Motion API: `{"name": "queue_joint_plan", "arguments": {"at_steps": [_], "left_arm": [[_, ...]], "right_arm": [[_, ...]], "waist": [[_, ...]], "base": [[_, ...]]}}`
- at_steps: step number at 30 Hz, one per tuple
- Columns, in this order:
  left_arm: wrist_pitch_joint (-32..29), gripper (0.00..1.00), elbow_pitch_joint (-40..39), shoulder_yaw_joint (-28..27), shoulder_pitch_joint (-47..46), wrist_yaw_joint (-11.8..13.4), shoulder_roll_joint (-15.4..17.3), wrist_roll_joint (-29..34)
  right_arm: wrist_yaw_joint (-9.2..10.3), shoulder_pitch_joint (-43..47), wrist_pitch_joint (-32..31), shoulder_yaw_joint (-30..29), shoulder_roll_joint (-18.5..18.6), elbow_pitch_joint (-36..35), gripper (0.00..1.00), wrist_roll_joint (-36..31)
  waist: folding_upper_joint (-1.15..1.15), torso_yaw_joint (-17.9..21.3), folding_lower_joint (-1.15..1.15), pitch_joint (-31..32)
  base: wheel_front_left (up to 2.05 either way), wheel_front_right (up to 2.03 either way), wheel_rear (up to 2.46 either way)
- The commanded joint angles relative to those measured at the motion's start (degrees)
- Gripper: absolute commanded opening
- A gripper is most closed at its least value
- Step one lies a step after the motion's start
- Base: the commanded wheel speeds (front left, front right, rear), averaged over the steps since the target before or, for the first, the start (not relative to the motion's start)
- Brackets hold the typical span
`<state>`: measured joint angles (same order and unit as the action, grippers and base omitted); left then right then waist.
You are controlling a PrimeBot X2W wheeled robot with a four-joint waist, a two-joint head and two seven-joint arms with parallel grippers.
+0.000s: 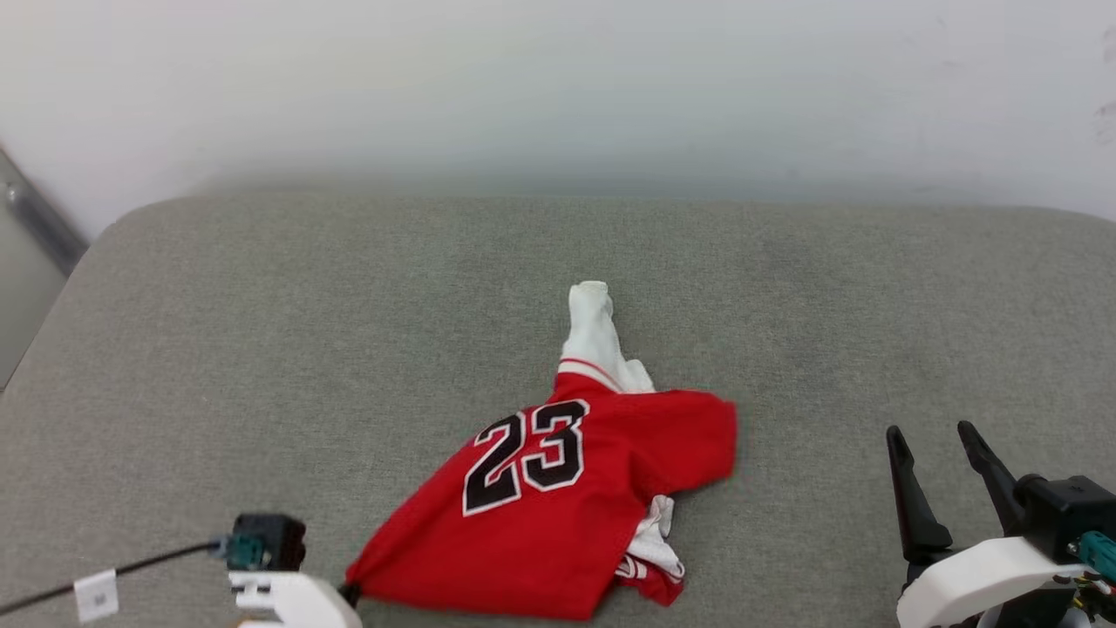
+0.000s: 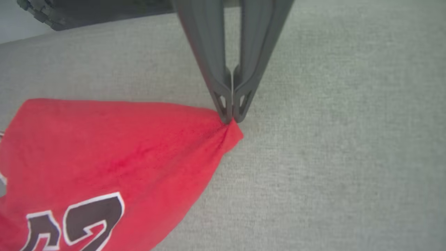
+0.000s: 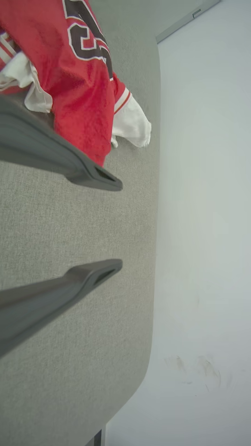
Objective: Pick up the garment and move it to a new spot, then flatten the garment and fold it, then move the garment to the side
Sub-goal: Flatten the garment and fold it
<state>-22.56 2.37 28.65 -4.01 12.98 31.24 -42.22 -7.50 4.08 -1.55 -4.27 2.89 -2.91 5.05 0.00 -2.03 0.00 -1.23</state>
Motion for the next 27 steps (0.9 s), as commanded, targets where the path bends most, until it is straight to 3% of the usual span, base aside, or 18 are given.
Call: {"name": "queue_joint_plan", "arguments": {"at_steps": [1, 7, 8, 9, 23, 27], "left_arm": [[-0.45, 0.0, -1.06, -0.57, 3.65, 1.54, 0.1, -1.33], [-1.06, 0.0, 0.75, -0.95, 12.29, 3.43, -2.14, -6.51], [-0.59, 0.39, 1.03, -0.97, 12.47, 3.53, -2.57, -6.66], [0.15, 1.0, 1.14, -1.02, 12.32, 3.42, -3.02, -6.55], [20.68, 1.0, -2.25, -3.38, 1.12, 1.1, -6.37, 3.52], [21.37, 1.0, 0.07, -2.03, -3.7, -0.63, -7.54, 4.78]], "right_arm": [[0.02, 0.56, -0.01, 0.13, -0.02, -0.37, 1.0, -0.21], [0.02, 0.59, -0.5, 0.55, -0.02, -0.84, 1.0, -0.41], [0.02, 0.63, -0.63, 0.57, -0.02, -0.95, 1.0, -0.48], [0.02, 0.68, -0.74, 0.56, -0.02, -1.05, 1.0, -0.51], [0.02, 0.76, -1.81, 0.64, -0.02, -2.07, 1.0, -1.08], [0.02, 0.19, -1.93, 0.69, -0.02, -2.28, 1.0, -1.01]], "waist": [[0.0, -0.36, 0.0, 0.23], [0.0, -0.58, 0.0, 0.67], [0.0, -0.6, 0.0, 0.73], [0.0, -0.59, 0.0, 0.84], [0.0, 1.26, 0.0, 1.53], [0.0, 1.93, 0.0, 0.74]], "base": [[0.0, 0.0, 0.0], [0.0, 0.0, 0.0], [0.0, 0.0, 0.0], [0.0, 0.0, 0.0], [0.0, 0.0, 0.0], [0.0, 0.0, 0.0]]}}
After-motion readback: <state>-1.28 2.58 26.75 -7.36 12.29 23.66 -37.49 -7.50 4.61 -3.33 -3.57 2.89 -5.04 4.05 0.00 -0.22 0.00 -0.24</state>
